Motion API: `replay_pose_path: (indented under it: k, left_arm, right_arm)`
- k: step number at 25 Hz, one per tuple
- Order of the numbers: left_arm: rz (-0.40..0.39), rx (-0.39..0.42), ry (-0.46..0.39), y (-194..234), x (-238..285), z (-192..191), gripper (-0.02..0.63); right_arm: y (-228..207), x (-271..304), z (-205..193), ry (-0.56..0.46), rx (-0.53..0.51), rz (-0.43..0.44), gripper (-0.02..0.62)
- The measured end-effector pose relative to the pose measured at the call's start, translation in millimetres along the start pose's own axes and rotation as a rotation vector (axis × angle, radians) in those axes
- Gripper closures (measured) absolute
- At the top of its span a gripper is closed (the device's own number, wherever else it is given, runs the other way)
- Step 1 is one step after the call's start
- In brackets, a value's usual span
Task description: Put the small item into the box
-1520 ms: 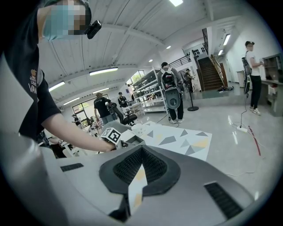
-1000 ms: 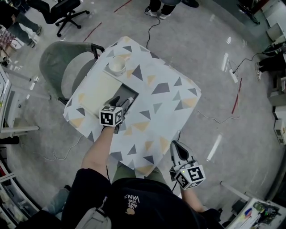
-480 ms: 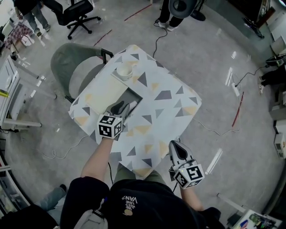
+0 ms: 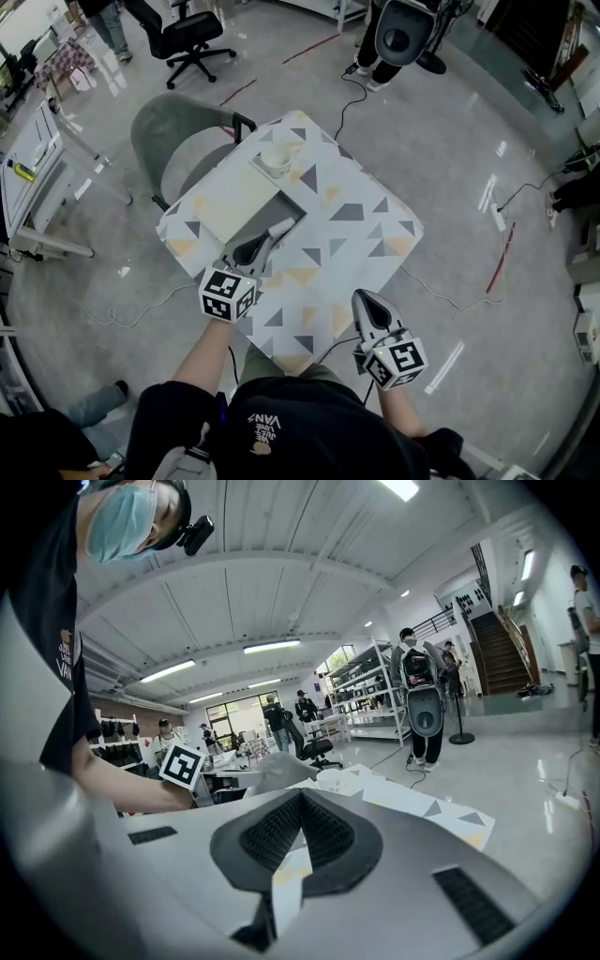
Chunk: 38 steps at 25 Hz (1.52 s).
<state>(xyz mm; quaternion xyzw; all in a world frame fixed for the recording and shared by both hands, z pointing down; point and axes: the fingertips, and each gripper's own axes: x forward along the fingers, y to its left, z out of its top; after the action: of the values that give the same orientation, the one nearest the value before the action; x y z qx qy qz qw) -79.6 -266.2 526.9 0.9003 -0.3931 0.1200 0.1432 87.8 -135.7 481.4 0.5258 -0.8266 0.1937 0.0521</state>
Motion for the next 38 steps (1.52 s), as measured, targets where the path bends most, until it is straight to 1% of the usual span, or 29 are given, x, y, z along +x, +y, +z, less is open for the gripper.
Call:
replay_pose_path:
  k: [4,12,20,28,32,36,38]
  left_arm:
    - [0.018,0.046,-0.032,-19.3,-33.8,14.8,0.598]
    - [0.104,0.063,-0.086,-42.4,-97.5,33.0,0.6]
    - [0.204,0.107,-0.132,-57.8,-155.2,43.1,0.6]
    - [0.249,0.132,-0.141,-79.5,-192.1,42.2,0.6]
    - [0.291,0.15,-0.155,-82.6,-206.0,45.2,0.6]
    - [0.338,0.149,-0.18,-82.3,-220.0,48.6,0.6]
    - [0.347,0.146,-0.183,-82.6,-224.6,47.1,0.6]
  right_arm:
    - [5.5,-4.4,9.3,-0.025,-0.026,0.042,0.597]
    - [12.7,-19.5,32.0,-0.075,-0.064,0.091,0.597]
    - [22.6,-30.2,43.7,-0.103,-0.087,0.134,0.597]
    - [37.7,-32.9,47.2,-0.106,-0.102,0.183,0.597]
    - [43.3,-32.7,47.2,-0.112,-0.103,0.205,0.597]
    - [46.9,-33.7,46.0,-0.109,-0.101,0.214,0.597]
    - [48.8,-33.3,44.0,-0.105,-0.101,0.217,0.597]
